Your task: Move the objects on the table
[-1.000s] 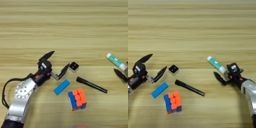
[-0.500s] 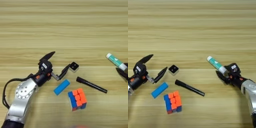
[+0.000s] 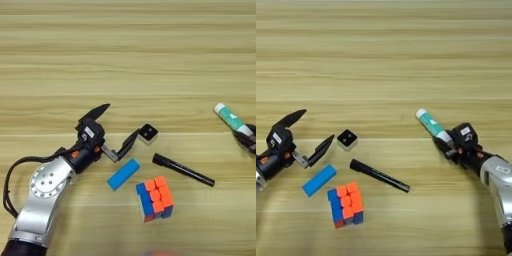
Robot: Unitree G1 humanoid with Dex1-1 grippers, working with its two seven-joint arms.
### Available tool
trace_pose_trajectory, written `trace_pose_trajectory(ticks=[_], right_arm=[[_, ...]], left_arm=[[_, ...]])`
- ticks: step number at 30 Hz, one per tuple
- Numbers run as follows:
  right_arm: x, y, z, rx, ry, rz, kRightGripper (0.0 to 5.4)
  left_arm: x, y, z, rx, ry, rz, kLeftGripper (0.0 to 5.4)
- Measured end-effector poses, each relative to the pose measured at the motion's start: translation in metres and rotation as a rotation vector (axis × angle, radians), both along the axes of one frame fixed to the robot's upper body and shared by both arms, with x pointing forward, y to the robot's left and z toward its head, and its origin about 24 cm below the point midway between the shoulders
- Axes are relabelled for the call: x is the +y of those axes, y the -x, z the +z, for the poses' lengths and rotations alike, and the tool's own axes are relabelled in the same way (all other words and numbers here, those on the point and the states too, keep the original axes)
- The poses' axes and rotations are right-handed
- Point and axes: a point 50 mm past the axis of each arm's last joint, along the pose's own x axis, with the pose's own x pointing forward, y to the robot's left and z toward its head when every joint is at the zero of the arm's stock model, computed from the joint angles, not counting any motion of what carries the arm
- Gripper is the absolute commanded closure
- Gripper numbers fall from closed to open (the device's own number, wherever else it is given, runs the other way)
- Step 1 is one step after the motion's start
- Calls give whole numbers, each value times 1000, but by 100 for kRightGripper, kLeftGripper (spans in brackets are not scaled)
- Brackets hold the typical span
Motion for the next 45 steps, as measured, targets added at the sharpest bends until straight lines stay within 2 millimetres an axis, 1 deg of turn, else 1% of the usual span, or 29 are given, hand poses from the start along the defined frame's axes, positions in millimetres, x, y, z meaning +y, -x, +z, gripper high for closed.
trace_pose_trajectory(ticks=[5, 13, 16, 21, 27, 31, 33, 34, 38, 40, 43, 45], right_arm=[[7, -3, 10, -42, -6, 24, 370], [23, -6, 37, -132, -25, 98, 370], [38, 0, 53, -179, -50, 202, 370], [50, 11, 61, -173, -46, 325, 370], [60, 18, 64, -163, -61, 425, 370], [64, 21, 68, -159, -64, 496, 370], [65, 22, 68, -156, -66, 510, 370], [66, 24, 69, -159, -77, 528, 370], [73, 30, 74, -175, -107, 594, 370], [75, 33, 75, -175, -125, 617, 370], [82, 44, 77, -172, -163, 715, 370], [83, 49, 76, -158, -174, 754, 370]], left_arm=[[0, 0, -3, 12, -7, 2, 0], [-1, 0, -5, 15, -15, 1, 0], [-2, 1, -6, 18, -17, -2, 0], [-3, 2, -6, 18, -18, -5, 0], [-4, 4, -4, 9, -15, -21, 0], [-10, 14, 4, -2, 20, -120, 0], [-12, 18, 9, 9, 74, -164, 0], [-15, 23, 14, 29, 130, -209, 0], [-23, 37, 24, 89, 260, -339, 0], [-24, 39, 25, 105, 278, -357, 0], [-27, 42, 29, 125, 304, -404, 0], [-29, 47, 30, 131, 301, -450, 0]])
